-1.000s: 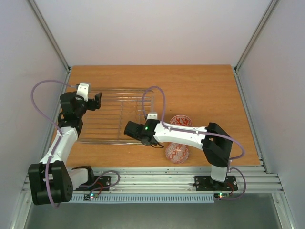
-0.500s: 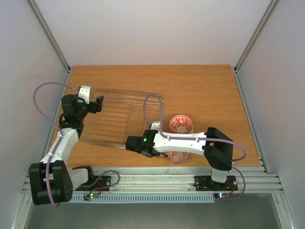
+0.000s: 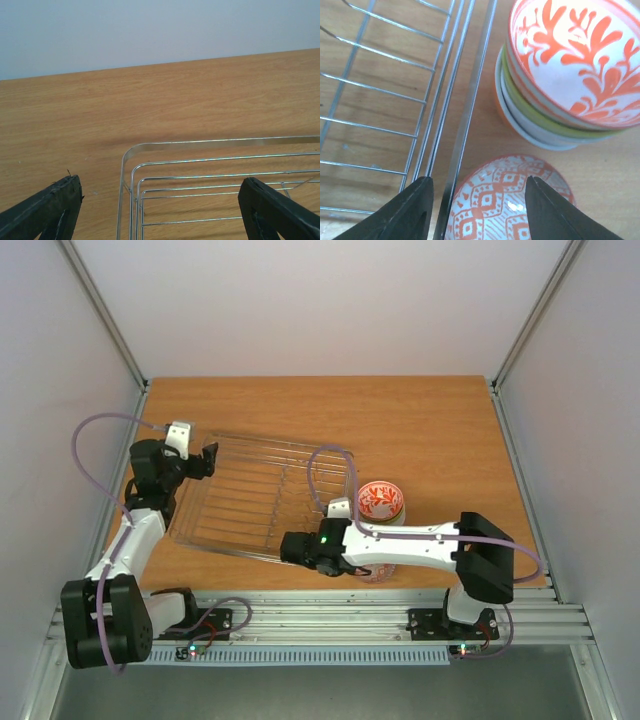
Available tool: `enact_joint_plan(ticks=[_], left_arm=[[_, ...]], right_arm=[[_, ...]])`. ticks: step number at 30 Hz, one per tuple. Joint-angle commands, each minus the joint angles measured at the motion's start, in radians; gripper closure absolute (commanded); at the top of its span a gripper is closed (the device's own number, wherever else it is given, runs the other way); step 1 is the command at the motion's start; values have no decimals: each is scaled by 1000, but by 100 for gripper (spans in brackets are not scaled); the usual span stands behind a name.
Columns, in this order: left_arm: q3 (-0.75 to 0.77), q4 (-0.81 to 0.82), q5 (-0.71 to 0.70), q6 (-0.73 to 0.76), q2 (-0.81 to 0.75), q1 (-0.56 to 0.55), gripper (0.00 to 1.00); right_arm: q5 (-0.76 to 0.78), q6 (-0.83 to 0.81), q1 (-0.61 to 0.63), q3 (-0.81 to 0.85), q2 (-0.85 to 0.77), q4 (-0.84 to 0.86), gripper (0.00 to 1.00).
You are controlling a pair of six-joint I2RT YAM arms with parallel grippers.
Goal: Load the bowls into the dish rack
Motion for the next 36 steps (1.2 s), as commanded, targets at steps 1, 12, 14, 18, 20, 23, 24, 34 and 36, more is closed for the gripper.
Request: enact_joint_plan(ticks=[1, 12, 14, 18, 20, 23, 24, 34, 36], left_arm=[[-19, 34, 12, 11, 11, -1, 14], [-21, 24, 12, 21, 9, 0, 14], [-18, 19, 16, 23, 12, -1, 14], [-17, 13, 17, 23, 16, -1, 14], [-18, 14, 17, 25, 19, -1, 14], [-22, 13, 19, 26, 22, -1, 14], [-22, 15, 19, 26, 22, -1, 14], [-21, 7, 17, 31, 30, -1, 14], [-21, 6, 17, 32, 31, -1, 14]], right_arm=[[100, -125, 7, 25, -69, 53, 44], [39, -303, -202, -3, -279, 151, 40], [-38, -320, -310, -50, -340, 175, 44], [-159, -402, -476, -79, -404, 192, 48], [-188, -443, -527, -62, -392, 176, 50], [-234, -494, -589, -38, -343, 165, 53], [-241, -505, -599, -36, -326, 170, 55], [-306, -544, -692, -73, -252, 242, 60], [-299, -548, -696, -75, -243, 238, 60]])
